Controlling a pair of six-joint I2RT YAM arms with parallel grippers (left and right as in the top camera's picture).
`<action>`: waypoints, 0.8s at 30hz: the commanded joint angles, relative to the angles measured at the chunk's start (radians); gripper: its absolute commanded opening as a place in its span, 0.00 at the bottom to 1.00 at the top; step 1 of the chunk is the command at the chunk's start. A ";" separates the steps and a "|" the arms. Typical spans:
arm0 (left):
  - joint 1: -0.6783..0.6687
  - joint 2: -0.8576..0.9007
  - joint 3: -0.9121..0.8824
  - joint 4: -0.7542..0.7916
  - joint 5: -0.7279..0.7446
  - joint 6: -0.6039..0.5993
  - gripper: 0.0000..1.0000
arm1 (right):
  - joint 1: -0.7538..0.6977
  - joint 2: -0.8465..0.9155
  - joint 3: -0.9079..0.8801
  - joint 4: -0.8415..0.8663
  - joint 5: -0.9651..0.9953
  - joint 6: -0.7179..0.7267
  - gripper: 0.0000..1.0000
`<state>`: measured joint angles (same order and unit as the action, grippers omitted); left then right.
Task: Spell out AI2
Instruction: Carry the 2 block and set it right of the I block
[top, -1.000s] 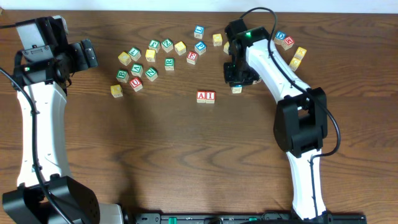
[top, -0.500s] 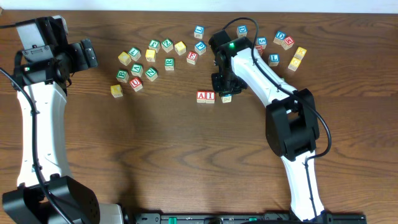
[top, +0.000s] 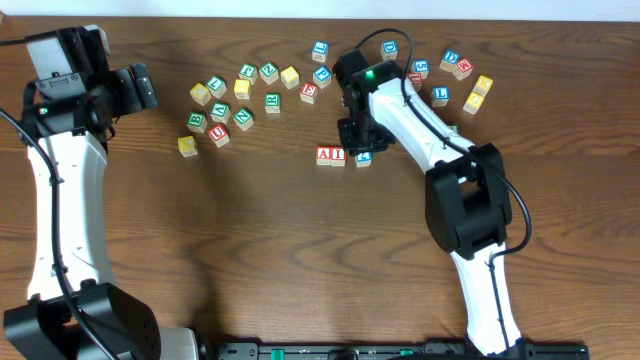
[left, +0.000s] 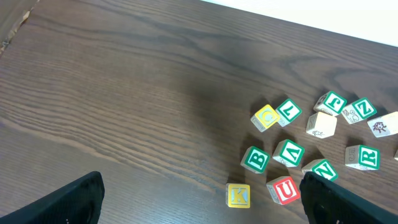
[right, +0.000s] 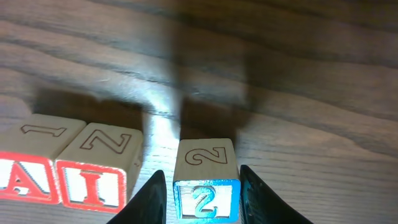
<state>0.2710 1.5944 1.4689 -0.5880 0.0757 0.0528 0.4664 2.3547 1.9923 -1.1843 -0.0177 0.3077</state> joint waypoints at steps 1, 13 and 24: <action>-0.002 -0.006 0.023 -0.003 -0.002 0.006 0.99 | 0.011 -0.026 -0.008 0.005 0.012 0.014 0.33; -0.002 -0.006 0.023 -0.003 -0.002 0.006 0.99 | 0.002 -0.029 0.006 0.005 0.007 0.013 0.37; -0.002 -0.006 0.023 -0.003 -0.002 0.006 0.99 | -0.024 -0.084 0.011 -0.010 0.007 0.013 0.42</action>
<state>0.2710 1.5940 1.4689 -0.5880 0.0757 0.0528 0.4610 2.3482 1.9923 -1.1904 -0.0185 0.3099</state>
